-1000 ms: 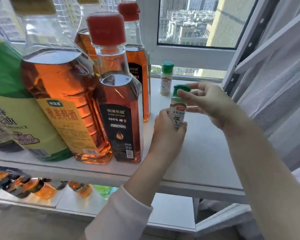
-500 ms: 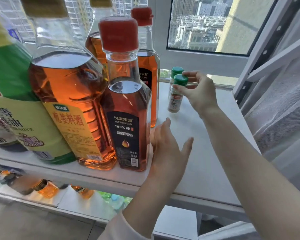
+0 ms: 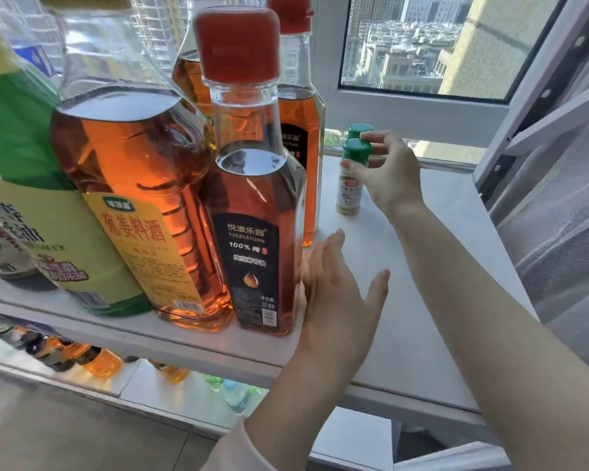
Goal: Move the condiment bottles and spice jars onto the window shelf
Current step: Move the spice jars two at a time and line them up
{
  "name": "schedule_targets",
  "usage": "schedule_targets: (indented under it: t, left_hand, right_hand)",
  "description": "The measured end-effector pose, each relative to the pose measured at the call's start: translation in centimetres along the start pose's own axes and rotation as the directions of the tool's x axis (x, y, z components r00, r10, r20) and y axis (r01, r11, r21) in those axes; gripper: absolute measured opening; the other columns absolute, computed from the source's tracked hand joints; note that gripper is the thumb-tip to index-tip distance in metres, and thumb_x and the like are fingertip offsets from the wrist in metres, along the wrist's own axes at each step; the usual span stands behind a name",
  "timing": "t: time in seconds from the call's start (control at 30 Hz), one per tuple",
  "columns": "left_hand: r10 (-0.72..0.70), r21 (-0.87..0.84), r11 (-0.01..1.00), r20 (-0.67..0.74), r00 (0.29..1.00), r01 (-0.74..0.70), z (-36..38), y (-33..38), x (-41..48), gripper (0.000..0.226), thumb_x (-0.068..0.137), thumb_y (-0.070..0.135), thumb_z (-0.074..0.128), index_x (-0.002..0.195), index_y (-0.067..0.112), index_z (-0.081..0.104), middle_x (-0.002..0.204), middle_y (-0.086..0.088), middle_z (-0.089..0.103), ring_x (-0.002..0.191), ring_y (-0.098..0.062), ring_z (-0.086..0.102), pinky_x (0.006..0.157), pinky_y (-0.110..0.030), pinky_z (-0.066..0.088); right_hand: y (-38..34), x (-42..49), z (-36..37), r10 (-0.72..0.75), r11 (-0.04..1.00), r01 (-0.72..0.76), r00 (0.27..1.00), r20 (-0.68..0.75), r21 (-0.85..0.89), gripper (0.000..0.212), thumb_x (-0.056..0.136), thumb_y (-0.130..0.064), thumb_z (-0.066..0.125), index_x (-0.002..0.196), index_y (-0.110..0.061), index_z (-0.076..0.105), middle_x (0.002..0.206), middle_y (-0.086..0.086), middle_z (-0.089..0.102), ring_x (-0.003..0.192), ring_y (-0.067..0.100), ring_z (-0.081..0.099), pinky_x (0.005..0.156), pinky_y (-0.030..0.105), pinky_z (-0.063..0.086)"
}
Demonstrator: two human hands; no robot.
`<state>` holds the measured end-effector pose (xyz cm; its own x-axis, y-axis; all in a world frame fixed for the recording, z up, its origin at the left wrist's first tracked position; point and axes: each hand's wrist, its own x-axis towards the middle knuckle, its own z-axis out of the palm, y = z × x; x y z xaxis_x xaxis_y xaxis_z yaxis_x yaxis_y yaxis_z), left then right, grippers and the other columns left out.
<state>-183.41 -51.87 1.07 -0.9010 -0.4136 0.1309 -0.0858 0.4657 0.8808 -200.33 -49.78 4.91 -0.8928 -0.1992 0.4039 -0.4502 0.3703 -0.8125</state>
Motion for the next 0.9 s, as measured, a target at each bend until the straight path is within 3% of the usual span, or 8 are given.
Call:
schedule_targets:
  t: [0.23,0.43,0.53,0.63,0.73,0.9]
  left_hand:
    - [0.049,0.011,0.999,-0.013,0.999,-0.049,0.2,-0.2,-0.5,0.065,0.090,0.030,0.055,0.142,0.016,0.020,0.149,0.003,0.018,0.137,-0.014,0.018,0.112,-0.032,0.022]
    - [0.134,0.095,0.987,-0.013,0.991,-0.132,-0.3,-0.1,-2.2,0.063,0.091,0.028,0.054,0.142,0.010,0.022,0.148,-0.003,0.024,0.136,-0.014,0.013,0.109,-0.021,0.011]
    - [0.247,0.128,0.961,-0.001,0.969,-0.245,-1.1,-0.6,-4.3,0.061,0.089,0.022,0.058,0.139,0.004,0.028,0.146,-0.010,0.030,0.135,-0.023,0.019,0.111,-0.027,0.012]
    - [0.359,0.123,0.924,0.041,0.932,-0.362,-2.3,-1.6,-7.4,0.058,0.088,0.019,0.058,0.137,0.001,0.034,0.144,-0.015,0.034,0.134,-0.030,0.024,0.112,-0.035,0.016]
    - [0.485,0.164,0.856,0.067,0.872,-0.489,-4.5,-3.7,-10.9,0.055,0.085,0.028,0.046,0.130,-0.003,0.042,0.137,-0.020,0.044,0.128,-0.036,0.034,0.110,-0.043,0.025]
    - [0.641,0.239,0.706,0.184,0.745,-0.667,-9.1,-9.3,-16.3,0.054,0.081,0.025,0.043,0.127,-0.001,0.047,0.132,-0.020,0.050,0.123,-0.036,0.044,0.106,-0.037,0.027]
  right_hand:
    - [-0.1,-0.8,-0.5,0.010,1.000,-0.011,0.997,-0.071,-0.006,0.058,0.076,-0.027,0.075,0.126,-0.014,0.048,0.129,0.008,0.047,0.111,0.013,0.048,0.100,0.028,0.041]
    - [-0.8,-6.2,-3.2,0.000,0.997,-0.009,0.991,-0.130,-0.070,0.048,0.082,-0.029,0.069,0.123,-0.014,0.050,0.124,0.003,0.051,0.116,0.015,0.047,0.102,0.032,0.041]
    - [-1.5,-11.2,-4.9,-0.021,0.989,-0.007,0.982,-0.187,-0.146,0.042,0.084,-0.030,0.066,0.121,-0.015,0.053,0.124,0.002,0.053,0.116,0.016,0.049,0.099,0.032,0.043]
    - [-2.5,-17.2,-6.1,-0.060,0.975,0.002,0.965,-0.255,-0.221,0.038,0.085,-0.028,0.064,0.119,-0.014,0.055,0.116,-0.003,0.051,0.113,0.014,0.051,0.098,0.031,0.044]
    - [-3.7,-24.1,-6.4,-0.117,0.947,0.010,0.942,-0.314,-0.322,0.035,0.087,-0.027,0.061,0.118,-0.011,0.056,0.118,0.001,0.055,0.112,0.010,0.050,0.099,0.029,0.044]
    - [-4.4,-36.6,-3.0,-0.142,0.882,-0.042,0.926,-0.350,-0.469,0.035,0.085,-0.025,0.059,0.111,-0.002,0.060,0.112,0.015,0.060,0.108,0.023,0.054,0.098,0.027,0.040]
